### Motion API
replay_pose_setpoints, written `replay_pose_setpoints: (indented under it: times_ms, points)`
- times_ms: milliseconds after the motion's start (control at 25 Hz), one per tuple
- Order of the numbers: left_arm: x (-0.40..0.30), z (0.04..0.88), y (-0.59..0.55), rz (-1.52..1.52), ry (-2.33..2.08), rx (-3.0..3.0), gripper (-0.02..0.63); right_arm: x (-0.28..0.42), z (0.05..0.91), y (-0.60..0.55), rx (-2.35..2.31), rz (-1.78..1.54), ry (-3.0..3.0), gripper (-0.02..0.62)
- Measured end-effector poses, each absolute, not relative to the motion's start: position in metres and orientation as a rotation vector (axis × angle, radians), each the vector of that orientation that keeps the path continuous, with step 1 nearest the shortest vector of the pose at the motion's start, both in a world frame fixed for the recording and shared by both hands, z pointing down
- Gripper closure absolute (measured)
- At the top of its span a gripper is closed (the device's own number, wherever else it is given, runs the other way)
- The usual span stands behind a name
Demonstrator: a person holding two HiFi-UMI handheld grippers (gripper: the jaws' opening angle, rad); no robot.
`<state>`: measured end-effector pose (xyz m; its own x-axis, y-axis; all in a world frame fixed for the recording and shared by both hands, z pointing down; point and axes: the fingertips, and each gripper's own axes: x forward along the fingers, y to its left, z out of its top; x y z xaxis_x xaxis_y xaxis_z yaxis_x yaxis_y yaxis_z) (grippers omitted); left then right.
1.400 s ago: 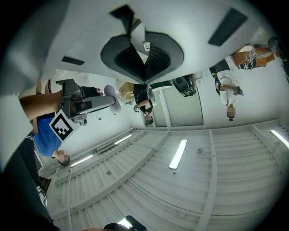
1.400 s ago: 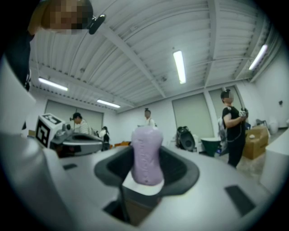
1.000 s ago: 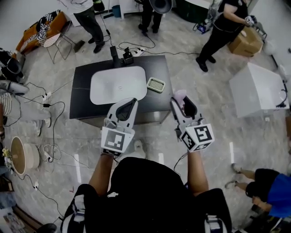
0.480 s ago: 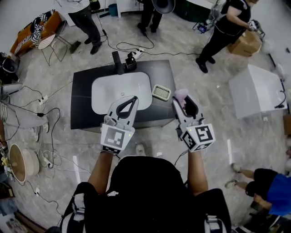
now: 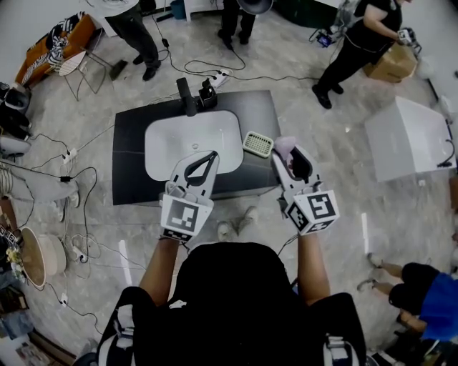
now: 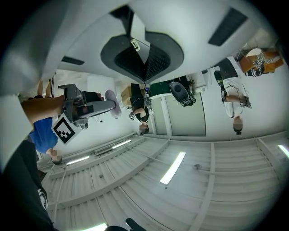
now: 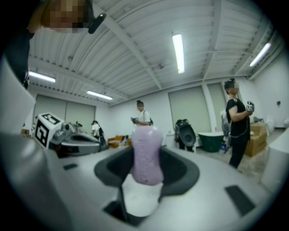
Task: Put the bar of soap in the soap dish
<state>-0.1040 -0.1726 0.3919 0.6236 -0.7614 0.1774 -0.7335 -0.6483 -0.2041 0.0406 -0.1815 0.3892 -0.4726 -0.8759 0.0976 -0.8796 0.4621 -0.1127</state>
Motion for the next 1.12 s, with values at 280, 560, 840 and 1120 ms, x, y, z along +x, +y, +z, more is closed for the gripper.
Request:
replay_pose_setpoints:
  times_ms: [280,560,840,1120]
  points:
    - [-0.086,0.400,-0.196,-0.407,1.264,-2.733,0.581,0.055,0.399,-0.206,1.560,0.257,-2.656,0.390]
    - [-0.067,0.411,-0.218,-0.442,1.312,-2.739,0.581,0.068,0.415,-0.233,1.464,0.276,-2.647,0.390]
    - [-0.058,0.433,-0.242,-0.489,1.376,-2.756,0.581,0.070,0.455,-0.259,1.327,0.351,-2.629,0.390]
    - [-0.051,0.449,-0.258,-0.519,1.429,-2.774,0.581,0.066,0.501,-0.274,1.139,0.377,-2.561,0.390]
